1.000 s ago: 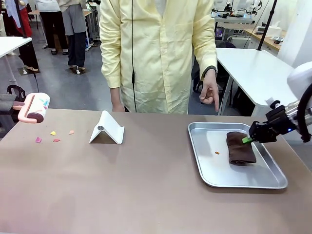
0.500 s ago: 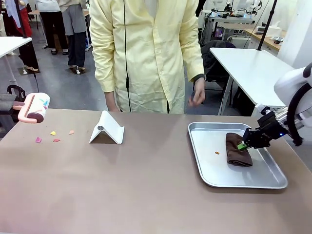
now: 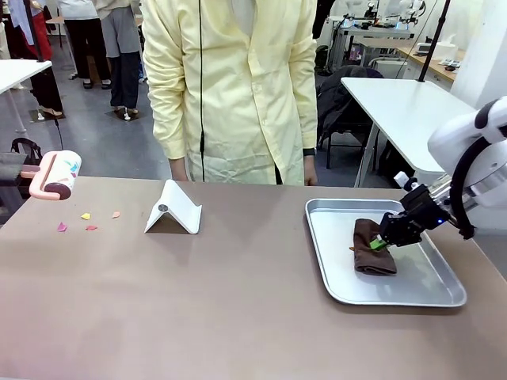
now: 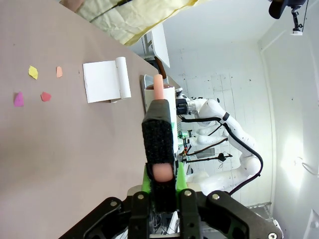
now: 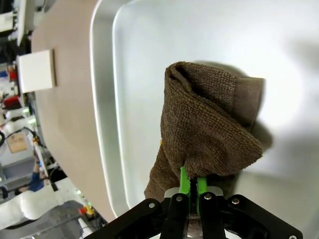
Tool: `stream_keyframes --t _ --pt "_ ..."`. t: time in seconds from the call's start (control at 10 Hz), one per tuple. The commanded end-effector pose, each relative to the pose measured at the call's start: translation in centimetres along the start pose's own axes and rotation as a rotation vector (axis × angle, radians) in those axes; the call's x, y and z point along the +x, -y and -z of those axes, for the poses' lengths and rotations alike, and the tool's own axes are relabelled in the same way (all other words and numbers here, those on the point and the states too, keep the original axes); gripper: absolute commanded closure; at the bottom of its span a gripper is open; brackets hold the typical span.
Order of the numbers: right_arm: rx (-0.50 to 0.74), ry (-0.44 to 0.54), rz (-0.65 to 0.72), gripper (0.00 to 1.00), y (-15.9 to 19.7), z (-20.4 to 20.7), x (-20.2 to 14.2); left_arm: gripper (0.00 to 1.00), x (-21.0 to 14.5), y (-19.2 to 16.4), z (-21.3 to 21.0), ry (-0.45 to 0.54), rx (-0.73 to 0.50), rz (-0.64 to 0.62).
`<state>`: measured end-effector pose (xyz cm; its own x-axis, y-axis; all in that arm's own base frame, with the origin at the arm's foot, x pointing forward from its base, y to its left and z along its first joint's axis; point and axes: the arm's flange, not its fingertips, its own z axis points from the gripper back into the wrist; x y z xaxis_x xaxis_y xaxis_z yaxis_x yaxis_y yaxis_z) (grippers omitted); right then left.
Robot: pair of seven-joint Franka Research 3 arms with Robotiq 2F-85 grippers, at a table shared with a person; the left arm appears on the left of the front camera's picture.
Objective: Clean the surface of the table.
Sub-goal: If a person points to the right, clean the right side of the table with your right hand, and if they point to the left, clean the left side with your left hand.
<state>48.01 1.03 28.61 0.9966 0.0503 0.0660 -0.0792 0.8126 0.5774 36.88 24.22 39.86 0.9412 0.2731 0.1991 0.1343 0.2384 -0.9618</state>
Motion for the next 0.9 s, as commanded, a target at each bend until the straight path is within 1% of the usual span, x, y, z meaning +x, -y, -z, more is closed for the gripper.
stream_keyframes --t 0.0,0.2,0.6,0.8 --pt "-0.008 -0.085 -0.058 0.95 -1.0 2.5 0.0 1.0 -0.3 0.4 0.0 -0.011 -0.002 0.016" --pt "0.005 -0.094 -0.106 0.95 -2.8 4.1 0.4 1.0 -0.3 0.4 0.0 -0.011 -0.002 0.016" --pt "0.026 -0.179 -0.19 0.95 -5.8 7.6 0.2 1.0 -0.3 0.4 0.0 -0.011 -0.002 0.016" --pt "0.014 -0.173 -0.192 0.95 -5.9 7.7 0.3 1.0 -0.3 0.4 0.0 -0.011 -0.002 0.016"
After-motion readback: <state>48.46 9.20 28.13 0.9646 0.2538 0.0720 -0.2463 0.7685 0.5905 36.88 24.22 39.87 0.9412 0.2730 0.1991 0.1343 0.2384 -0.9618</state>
